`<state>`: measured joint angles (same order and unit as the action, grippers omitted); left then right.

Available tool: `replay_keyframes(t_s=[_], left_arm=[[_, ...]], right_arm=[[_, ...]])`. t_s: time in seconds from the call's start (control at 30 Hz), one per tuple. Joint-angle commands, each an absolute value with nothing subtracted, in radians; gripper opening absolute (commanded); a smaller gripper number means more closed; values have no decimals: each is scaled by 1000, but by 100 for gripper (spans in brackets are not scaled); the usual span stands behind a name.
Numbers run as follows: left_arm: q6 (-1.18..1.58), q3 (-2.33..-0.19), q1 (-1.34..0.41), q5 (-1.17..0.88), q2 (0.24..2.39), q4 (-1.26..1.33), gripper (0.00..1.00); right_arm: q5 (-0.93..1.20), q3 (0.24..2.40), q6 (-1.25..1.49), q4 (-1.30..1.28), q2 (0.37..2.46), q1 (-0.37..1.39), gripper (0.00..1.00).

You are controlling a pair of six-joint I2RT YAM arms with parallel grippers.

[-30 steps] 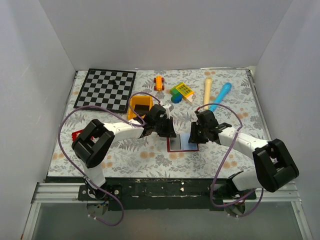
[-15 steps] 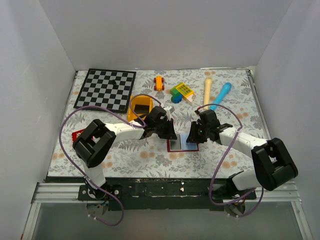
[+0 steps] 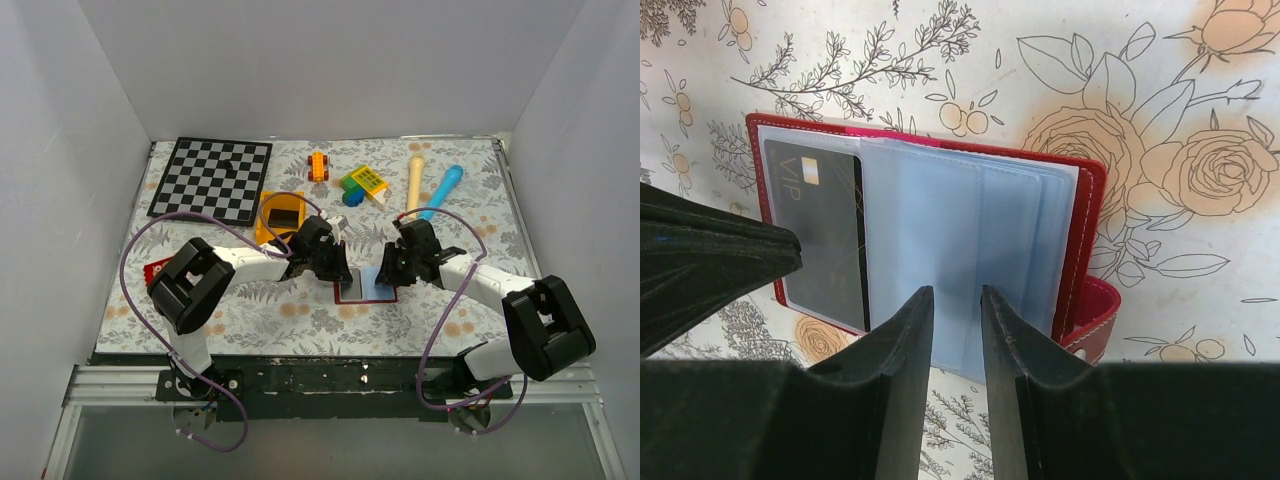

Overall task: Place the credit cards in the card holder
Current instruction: Insert the credit card into the card holder.

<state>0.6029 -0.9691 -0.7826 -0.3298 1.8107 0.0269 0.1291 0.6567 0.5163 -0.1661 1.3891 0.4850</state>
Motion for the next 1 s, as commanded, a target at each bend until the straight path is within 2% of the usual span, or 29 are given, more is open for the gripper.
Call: replay_keyframes(t_s=[0.0, 0.97], left_arm=[[604, -957, -788, -337, 1804, 43, 4], [621, -882, -787, -337, 1793, 68, 2]], right_arm=[[136, 650, 515, -155, 1388, 482, 34], [382, 650, 569, 38, 1469, 482, 36]])
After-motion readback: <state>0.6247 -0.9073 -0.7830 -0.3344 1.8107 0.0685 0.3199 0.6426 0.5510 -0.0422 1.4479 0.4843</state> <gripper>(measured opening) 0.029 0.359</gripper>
